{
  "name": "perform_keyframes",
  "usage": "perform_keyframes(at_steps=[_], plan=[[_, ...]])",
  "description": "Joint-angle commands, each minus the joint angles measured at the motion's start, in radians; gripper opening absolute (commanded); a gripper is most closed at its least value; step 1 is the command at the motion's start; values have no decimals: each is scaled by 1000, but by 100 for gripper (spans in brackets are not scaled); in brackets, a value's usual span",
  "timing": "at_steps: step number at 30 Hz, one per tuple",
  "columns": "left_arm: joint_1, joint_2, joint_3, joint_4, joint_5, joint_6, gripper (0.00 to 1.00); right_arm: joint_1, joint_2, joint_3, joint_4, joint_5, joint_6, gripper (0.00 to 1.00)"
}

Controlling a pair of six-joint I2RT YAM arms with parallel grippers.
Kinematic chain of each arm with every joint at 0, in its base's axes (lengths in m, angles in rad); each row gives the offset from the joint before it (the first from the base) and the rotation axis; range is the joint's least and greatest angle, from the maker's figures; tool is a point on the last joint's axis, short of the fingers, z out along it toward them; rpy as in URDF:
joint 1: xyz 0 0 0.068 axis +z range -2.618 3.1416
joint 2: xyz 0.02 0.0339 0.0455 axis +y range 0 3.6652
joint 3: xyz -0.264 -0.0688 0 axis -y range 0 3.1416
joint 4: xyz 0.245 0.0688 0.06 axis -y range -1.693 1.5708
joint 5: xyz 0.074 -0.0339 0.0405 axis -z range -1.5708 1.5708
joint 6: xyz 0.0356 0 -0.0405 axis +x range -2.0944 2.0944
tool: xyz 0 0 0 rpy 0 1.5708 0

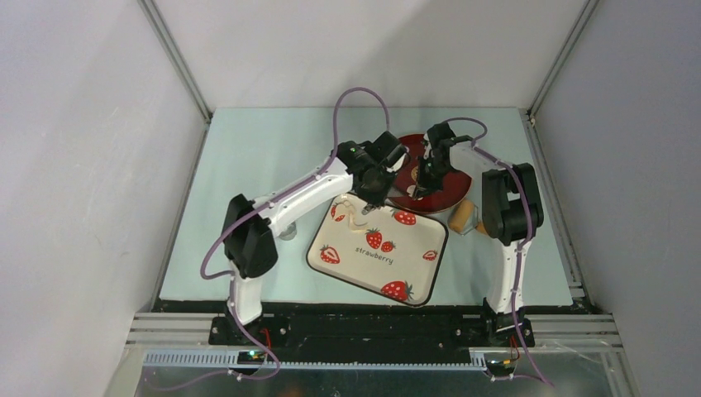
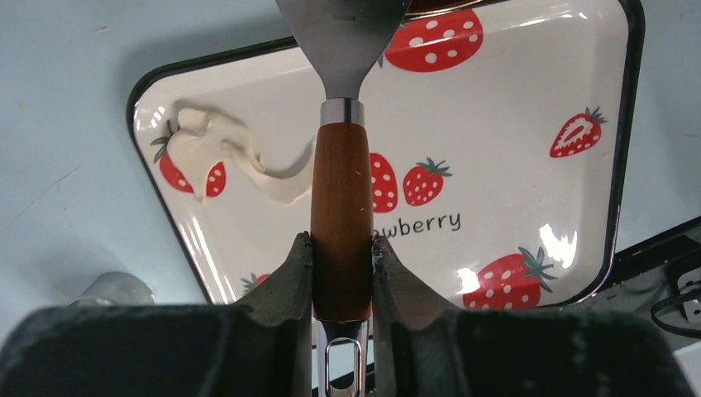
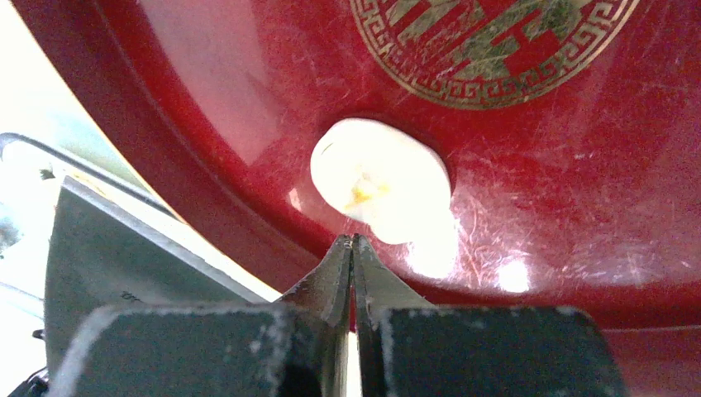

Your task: Roll out the dumpling wrappers from the dough

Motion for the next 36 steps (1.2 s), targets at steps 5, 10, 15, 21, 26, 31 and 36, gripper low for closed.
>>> perform_keyframes(at_steps=[5, 10, 15, 21, 26, 31, 36], plan=[[57, -163, -46, 16, -47, 3, 0, -1, -174, -20, -39, -72, 13, 14], [136, -215, -110, 29, -57, 14, 0, -8, -265, -59, -63, -87, 13, 22], [227, -278, -198, 53, -61, 34, 0, -31, -345, -131, -74, -104, 8, 30], [369, -286, -286, 81, -38, 66, 0, -81, -466, -237, -84, -110, 1, 38], [468, -227, -291, 89, -28, 94, 0, -115, -540, -326, -90, -117, -8, 40], [507, -173, -282, 97, -42, 101, 0, -169, -613, -423, -72, -159, -7, 47], [508, -110, -273, 103, -57, 91, 0, -226, -683, -489, -67, -184, -13, 55]])
